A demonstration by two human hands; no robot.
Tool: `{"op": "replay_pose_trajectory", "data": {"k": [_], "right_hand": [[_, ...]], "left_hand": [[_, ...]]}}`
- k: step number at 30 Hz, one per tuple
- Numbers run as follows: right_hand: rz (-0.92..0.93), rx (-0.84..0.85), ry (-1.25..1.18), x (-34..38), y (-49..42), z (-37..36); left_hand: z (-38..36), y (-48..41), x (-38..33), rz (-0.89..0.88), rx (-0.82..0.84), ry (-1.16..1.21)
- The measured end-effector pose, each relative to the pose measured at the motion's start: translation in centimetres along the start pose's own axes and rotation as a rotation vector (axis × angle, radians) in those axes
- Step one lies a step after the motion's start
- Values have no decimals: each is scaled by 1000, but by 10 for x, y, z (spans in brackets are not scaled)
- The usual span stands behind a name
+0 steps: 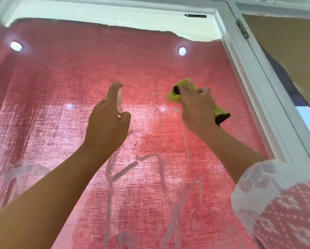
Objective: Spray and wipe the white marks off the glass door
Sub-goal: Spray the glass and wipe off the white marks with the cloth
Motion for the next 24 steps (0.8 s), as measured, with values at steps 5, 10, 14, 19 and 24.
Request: {"op": "replay_pose_trajectory", "data": {"k": [5, 10, 14, 19, 24], "right_hand": [[330, -16, -179, 0, 42, 12], [-121, -73, -39, -18, 12, 6], [-10, 10, 9, 23, -13, -3], [377, 27, -212, 44, 23, 0], [120, -54, -31, 6, 6, 0]], "left_hand": [[-3, 10, 8, 27, 22, 27], [1, 14, 12, 25, 31, 32], [5, 20, 15, 4, 47, 47], [3, 16, 16, 34, 29, 35], [2, 16, 18, 55, 21, 48]]}}
Point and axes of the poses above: each hand's wrist, its own y-axis away from the middle knuckle, its own z-axis out of the back of the hand, x = y × z, the point moved 5 cm from there along -y, towards the middle knuckle, and after that the axes turned 6 degrees about -x, right-handed, at the moved point
